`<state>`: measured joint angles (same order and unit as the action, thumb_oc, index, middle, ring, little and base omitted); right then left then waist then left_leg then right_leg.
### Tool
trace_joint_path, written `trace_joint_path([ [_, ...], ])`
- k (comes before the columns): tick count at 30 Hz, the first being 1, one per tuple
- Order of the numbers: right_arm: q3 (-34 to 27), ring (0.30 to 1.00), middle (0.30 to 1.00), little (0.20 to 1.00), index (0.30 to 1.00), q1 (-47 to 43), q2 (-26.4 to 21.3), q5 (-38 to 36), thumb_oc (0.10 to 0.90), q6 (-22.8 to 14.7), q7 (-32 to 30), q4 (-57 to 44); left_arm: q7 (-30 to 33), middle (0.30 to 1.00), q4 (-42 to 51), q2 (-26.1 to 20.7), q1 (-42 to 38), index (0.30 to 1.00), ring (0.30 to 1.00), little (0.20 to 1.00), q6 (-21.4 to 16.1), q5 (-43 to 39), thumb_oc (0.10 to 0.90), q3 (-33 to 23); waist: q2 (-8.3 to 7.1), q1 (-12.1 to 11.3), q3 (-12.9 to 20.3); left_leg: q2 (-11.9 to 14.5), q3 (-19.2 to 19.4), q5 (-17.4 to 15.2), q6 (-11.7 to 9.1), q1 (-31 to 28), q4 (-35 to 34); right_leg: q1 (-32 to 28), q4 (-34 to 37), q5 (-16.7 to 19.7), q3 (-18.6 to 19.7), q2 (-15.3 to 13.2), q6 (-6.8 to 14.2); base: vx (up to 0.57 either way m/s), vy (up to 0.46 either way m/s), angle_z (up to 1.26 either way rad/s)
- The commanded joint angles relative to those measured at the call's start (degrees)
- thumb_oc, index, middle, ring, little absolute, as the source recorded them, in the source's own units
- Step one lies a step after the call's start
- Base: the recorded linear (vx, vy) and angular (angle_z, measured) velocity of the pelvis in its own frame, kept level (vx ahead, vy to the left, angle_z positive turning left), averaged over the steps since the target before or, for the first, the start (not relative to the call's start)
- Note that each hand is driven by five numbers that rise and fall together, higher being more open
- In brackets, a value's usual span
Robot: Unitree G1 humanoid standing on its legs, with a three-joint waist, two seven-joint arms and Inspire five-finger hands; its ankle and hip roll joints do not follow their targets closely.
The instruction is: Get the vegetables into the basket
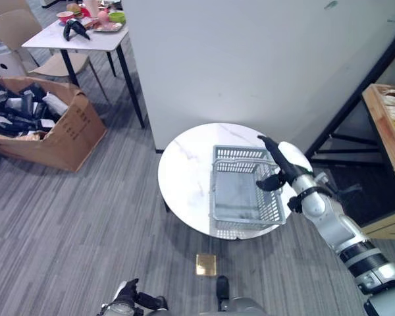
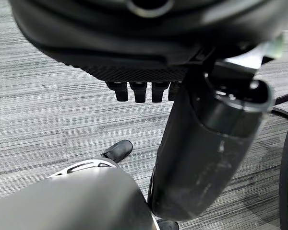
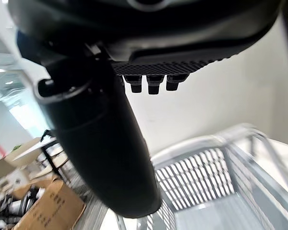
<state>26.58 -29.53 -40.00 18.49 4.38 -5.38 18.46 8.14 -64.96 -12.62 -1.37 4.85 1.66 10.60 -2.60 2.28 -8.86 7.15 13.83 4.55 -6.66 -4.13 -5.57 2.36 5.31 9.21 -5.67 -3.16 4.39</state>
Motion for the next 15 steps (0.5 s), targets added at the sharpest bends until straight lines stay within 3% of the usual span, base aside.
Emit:
trace_joint_path([
  [1,0.4,1.0,1.0,1.0,1.0,-16.03,-2.94,3.02,0.9,-0.69,-3.99,1.74,1.98,1.0,-1.41,0.41,-2.39,1.0,1.0,1.0,0.38,-2.44,0.9,4.32,-1.81,-2.79,-2.94,-0.89,-2.7,-1.81,-0.87,-0.84,0.57,-0.94,-1.16,-1.44,1.87,-4.37,5.9,-0.08,-0.006,0.18],
  [8,7.94,1.0,1.0,1.0,1.0,-29.4,-3.85,4.8,0.9,1.46,-4.31,15.22,2.94,1.0,-2.47,-0.86,-3.62,1.0,1.0,1.0,-0.11,-5.63,0.9,3.68,-2.7,-3.88,-4.38,-0.67,-4.75,-0.21,-1.41,3.41,0.57,2.16,-1.32,-0.64,0.92,-4.29,5.76,-0.04,-0.01,0.2],
  [9,9.91,1.0,1.0,1.0,1.0,-29.48,0.41,3.66,0.9,0.87,-4.3,16.85,0.57,1.0,-5.94,-6.27,-16.63,1.0,1.0,1.0,3.2,-7.97,0.9,2.53,-2.66,-1.65,-3.43,-0.22,-3.71,-0.43,-1.82,2.93,0.57,2.22,-1.29,-0.95,1.8,-3.82,5.94,0.04,0.015,0.16],
  [10,9.42,1.0,1.0,1.0,1.0,-31.42,0.35,3.95,0.9,1.4,-3.96,17.0,1.86,1.0,-6.97,-3.45,-9.4,1.0,1.0,1.0,1.48,-7.41,0.9,2.14,-3.23,-2.32,-3.79,-0.26,-3.75,-0.3,-1.81,3.16,0.57,2.34,-1.24,-0.85,1.8,-4.05,5.76,0.04,0.011,0.23],
  [12,9.95,1.0,1.0,1.0,1.0,-31.96,-1.25,3.05,0.9,1.38,-3.98,22.21,4.73,1.0,-6.94,-1.04,-4.16,1.0,1.0,1.0,0.95,-6.38,0.9,1.96,-3.44,-4.04,-4.3,-0.31,-4.87,0.06,-1.95,4.04,0.57,2.36,-1.18,-0.94,0.98,-4.23,5.65,-0.02,-0.046,-0.09],
  [15,12.15,1.0,1.0,1.0,1.0,-33.98,-0.56,3.24,0.9,1.12,-3.66,26.37,4.99,1.0,-7.39,-1.0,-3.76,1.0,1.0,1.0,0.83,-6.7,0.9,2.21,-3.19,-4.53,-4.74,-0.42,-5.36,0.19,-1.99,4.27,0.57,2.3,-1.2,-1.02,0.46,-4.33,5.58,-0.01,-0.019,0.02],
])
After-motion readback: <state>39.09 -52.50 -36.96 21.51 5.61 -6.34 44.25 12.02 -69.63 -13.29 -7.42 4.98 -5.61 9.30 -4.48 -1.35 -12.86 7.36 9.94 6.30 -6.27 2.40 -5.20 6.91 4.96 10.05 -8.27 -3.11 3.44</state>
